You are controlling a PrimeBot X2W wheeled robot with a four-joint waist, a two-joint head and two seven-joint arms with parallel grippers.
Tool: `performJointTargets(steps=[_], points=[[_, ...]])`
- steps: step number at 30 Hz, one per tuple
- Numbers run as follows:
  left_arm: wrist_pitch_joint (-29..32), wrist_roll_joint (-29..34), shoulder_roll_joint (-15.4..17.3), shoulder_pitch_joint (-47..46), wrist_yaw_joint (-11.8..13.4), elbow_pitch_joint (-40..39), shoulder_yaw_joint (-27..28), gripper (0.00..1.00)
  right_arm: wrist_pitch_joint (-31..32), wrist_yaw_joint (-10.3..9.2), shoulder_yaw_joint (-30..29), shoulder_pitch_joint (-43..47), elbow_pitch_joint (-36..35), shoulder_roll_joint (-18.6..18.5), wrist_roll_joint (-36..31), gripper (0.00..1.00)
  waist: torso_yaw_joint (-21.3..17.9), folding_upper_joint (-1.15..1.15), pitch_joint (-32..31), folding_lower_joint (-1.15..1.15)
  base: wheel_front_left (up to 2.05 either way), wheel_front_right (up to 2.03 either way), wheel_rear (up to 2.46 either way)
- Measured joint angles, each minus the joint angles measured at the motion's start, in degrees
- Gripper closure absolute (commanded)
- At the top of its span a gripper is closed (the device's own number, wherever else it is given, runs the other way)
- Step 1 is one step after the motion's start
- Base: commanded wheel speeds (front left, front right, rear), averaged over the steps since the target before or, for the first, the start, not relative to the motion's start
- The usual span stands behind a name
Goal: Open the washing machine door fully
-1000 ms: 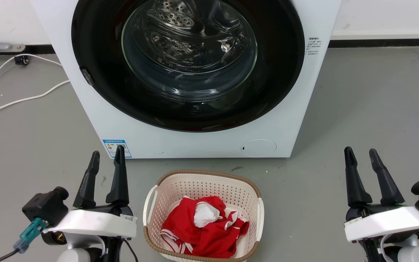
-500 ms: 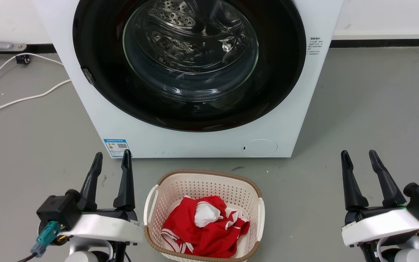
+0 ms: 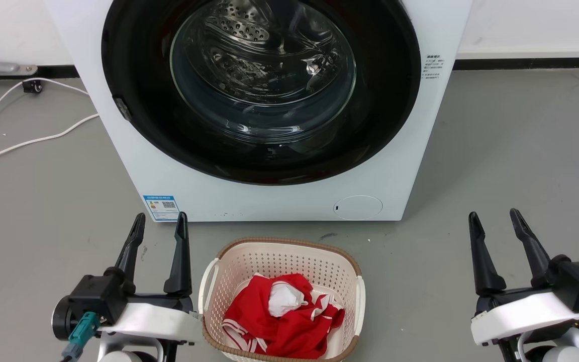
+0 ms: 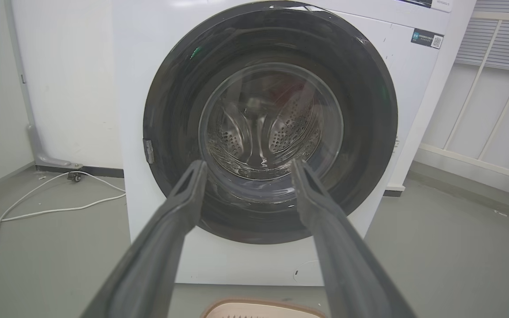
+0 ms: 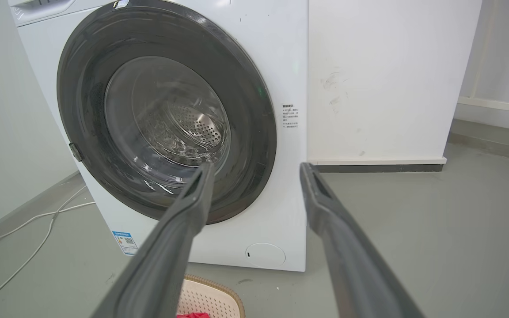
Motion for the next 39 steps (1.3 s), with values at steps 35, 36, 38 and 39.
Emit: performJointTargets(steps=[35, 36, 38, 39], points=[[-2.16, 7.03, 0.0, 0.51, 0.38, 0.47, -0.78, 0.0, -0.48, 0.0, 0.32, 0.59, 0.4, 0.04, -3.12, 1.0, 0.05, 0.0, 0.56, 0.0, 0.0, 0.0, 0.0], [-2.16, 7.02, 0.01, 0.51, 0.48, 0.42, -0.78, 0.0, -0.53, 0.01, 0.38, 0.58, 0.57, 0.04, -1.64, 1.0, 0.05, 0.0, 0.65, 0.0, 0.0, 0.0, 0.0], [-2.16, 7.01, 0.01, 0.51, 0.52, 0.38, -0.77, 0.0, -1.04, 0.0, 0.43, 0.58, 1.13, 0.05, 3.27, 1.0, 0.02, 0.0, 0.69, 0.0, 0.0, 0.0, 0.0], [-2.16, 7.01, 0.01, 0.51, 0.54, 0.34, -0.76, 0.0, -1.35, 0.0, 0.42, 0.58, 1.48, 0.05, 5.7, 1.0, 0.02, 0.0, 0.72, 0.0, 0.0, 0.0, 0.0]])
